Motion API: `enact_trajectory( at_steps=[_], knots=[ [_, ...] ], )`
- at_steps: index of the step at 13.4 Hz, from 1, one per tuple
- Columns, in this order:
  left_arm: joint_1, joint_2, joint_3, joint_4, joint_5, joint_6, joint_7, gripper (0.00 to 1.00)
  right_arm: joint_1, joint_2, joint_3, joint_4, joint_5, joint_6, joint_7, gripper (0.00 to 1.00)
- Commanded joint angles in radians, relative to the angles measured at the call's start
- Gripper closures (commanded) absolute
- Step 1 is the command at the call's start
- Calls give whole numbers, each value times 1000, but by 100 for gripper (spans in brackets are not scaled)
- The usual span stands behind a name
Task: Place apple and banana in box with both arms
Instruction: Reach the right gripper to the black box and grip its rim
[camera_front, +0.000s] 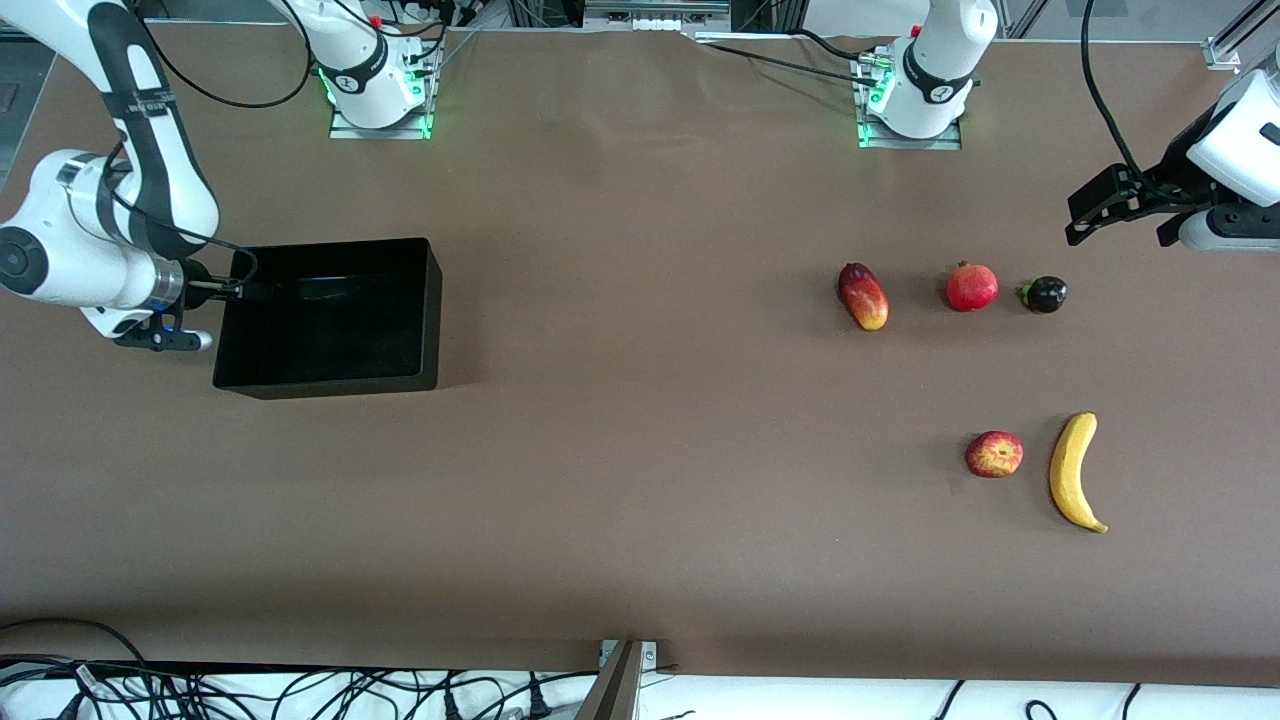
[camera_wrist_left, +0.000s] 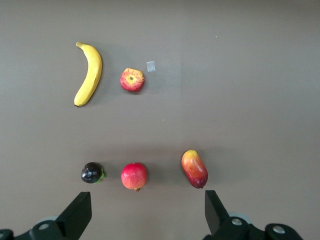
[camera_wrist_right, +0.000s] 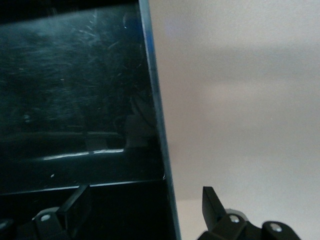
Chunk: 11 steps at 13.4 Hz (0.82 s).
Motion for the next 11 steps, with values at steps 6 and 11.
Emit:
enact_trajectory(
  at_steps=[6, 11],
  knots=[
    [-6, 14, 4, 35, -17, -20, -3, 0, -5, 44, -8, 11, -109, 24, -8, 79],
    [-4, 14, 4, 34, -17, -20, -3, 0, 7, 41, 1, 53, -106, -6, 9, 100]
  ],
)
